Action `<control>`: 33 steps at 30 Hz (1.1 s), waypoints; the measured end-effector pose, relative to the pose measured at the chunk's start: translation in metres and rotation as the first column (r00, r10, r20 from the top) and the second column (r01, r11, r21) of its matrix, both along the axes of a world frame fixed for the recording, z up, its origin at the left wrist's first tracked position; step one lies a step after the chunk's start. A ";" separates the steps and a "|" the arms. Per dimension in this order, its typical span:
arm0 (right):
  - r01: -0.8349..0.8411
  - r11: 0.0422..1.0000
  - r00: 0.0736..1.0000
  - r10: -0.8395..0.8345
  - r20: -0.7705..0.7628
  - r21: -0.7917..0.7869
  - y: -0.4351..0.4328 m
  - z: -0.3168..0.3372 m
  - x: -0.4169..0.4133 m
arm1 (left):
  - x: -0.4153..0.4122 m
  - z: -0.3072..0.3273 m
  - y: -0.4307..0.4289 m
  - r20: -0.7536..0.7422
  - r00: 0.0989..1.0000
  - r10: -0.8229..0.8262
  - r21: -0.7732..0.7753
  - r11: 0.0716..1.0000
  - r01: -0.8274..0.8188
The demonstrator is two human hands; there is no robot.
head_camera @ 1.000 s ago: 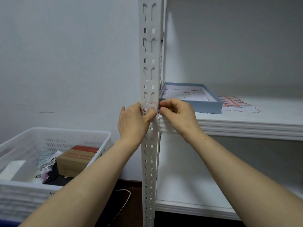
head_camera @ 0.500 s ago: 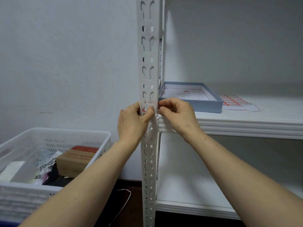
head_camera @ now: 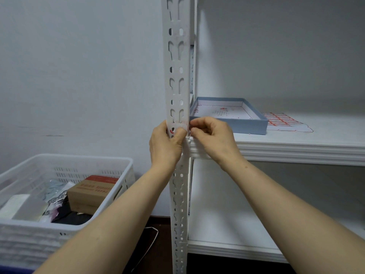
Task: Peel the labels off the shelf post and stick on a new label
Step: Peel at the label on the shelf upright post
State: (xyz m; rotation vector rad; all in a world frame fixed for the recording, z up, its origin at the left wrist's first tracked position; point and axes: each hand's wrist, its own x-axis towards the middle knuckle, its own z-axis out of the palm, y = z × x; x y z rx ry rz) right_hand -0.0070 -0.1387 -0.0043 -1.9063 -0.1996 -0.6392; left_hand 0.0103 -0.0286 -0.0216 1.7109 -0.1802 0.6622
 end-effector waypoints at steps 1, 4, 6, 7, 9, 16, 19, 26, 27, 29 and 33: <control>-0.001 1.000 1.000 0.001 0.000 -0.002 0.000 0.000 0.000 | 0.000 0.000 0.000 0.009 1.000 0.005 0.003 1.000 -0.005; -0.005 1.000 1.000 0.005 -0.001 -0.008 0.000 0.001 0.000 | 0.002 -0.003 0.002 0.043 0.999 0.008 0.011 1.000 -0.008; -0.006 1.000 1.000 0.006 -0.002 -0.004 -0.001 0.001 0.000 | 0.003 -0.006 0.003 0.050 0.999 -0.022 -0.007 1.000 0.023; -0.007 1.000 1.000 0.007 -0.001 -0.002 -0.001 0.000 0.000 | 0.003 -0.007 0.004 0.047 0.998 -0.048 -0.032 0.998 0.050; -0.008 1.000 1.000 0.008 -0.001 0.000 -0.001 0.000 0.000 | 0.003 -0.007 0.005 0.035 0.996 -0.086 -0.071 0.994 0.088; -0.006 1.000 1.000 0.006 0.003 -0.001 0.000 -0.001 0.001 | 0.004 -0.006 0.002 0.026 0.996 -0.089 -0.148 0.985 0.092; -0.006 1.000 1.000 0.006 0.004 -0.003 -0.001 -0.001 0.001 | 0.003 -0.004 0.002 0.023 0.995 -0.094 -0.166 0.981 0.096; 0.001 1.000 1.000 -0.001 0.000 0.003 0.001 0.000 0.001 | 0.000 -0.001 0.001 0.017 0.992 -0.127 -0.218 0.967 0.128; 0.002 1.000 1.000 -0.002 0.001 0.002 0.001 0.000 0.001 | -0.001 -0.001 0.000 0.015 0.991 -0.133 -0.229 0.964 0.133; 0.004 1.000 1.000 -0.004 0.004 -0.001 0.001 0.000 0.001 | -0.002 0.000 0.000 0.013 0.990 -0.143 -0.247 0.959 0.142; 0.000 1.000 1.000 0.000 0.003 -0.007 0.000 0.000 0.000 | -0.005 0.002 -0.001 0.015 0.986 -0.168 -0.284 0.944 0.166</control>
